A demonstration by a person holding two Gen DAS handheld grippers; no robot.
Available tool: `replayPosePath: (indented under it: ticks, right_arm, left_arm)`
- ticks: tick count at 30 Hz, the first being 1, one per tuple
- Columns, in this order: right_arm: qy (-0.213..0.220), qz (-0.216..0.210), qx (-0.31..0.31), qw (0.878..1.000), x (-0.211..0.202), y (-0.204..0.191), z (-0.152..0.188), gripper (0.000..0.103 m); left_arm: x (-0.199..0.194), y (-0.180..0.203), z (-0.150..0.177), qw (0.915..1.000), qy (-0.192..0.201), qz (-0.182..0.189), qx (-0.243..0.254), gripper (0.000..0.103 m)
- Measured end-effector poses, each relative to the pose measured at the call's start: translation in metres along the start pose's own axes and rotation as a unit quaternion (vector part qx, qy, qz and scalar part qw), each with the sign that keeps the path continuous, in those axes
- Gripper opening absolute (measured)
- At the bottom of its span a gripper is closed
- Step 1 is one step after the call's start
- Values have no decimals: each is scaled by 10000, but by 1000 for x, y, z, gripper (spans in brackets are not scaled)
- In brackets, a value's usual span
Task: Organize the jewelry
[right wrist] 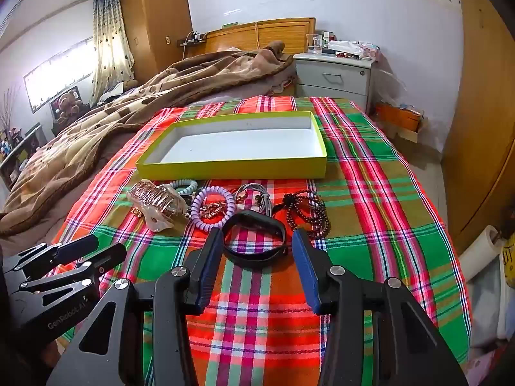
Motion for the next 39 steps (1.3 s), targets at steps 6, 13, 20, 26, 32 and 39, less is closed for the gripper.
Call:
replayPosePath:
  ticks: [6, 13, 20, 26, 32, 39]
  right_arm:
    - [-2, 68, -17, 10000, 3, -1, 0, 45]
    - [-9, 82, -23, 10000, 4, 0, -1, 45]
    - [-4, 99, -15, 9999, 5, 0, 0, 45]
    - [10, 101, -28, 9999, 4, -1, 1, 45]
    - [13, 104, -24, 9999, 3, -1, 2, 45]
    - [0, 106, -30, 9999, 5, -2, 2, 45]
  left_arm:
    - [10, -3, -2, 9998, -136, 88, -105, 48]
    - [5, -3, -4, 10000, -14, 12, -34, 48]
    - [5, -2, -2, 10000, -8, -73, 3, 48]
    - [5, -1, -2, 10000, -33, -80, 5, 48]
    - [5, -1, -2, 10000, -31, -85, 7, 48]
    - [4, -2, -2, 9999, 7, -99, 21, 48]
Point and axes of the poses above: each gripper's, at about its wrist camera, not at the fingertips, and x roughly the way its jaws point, y to its right, z to its underside, the point moved 3 cm from there along x, roughly the way its jaws point, and after that the axes turned 10 degrees about -x, right-handed, at the moved point
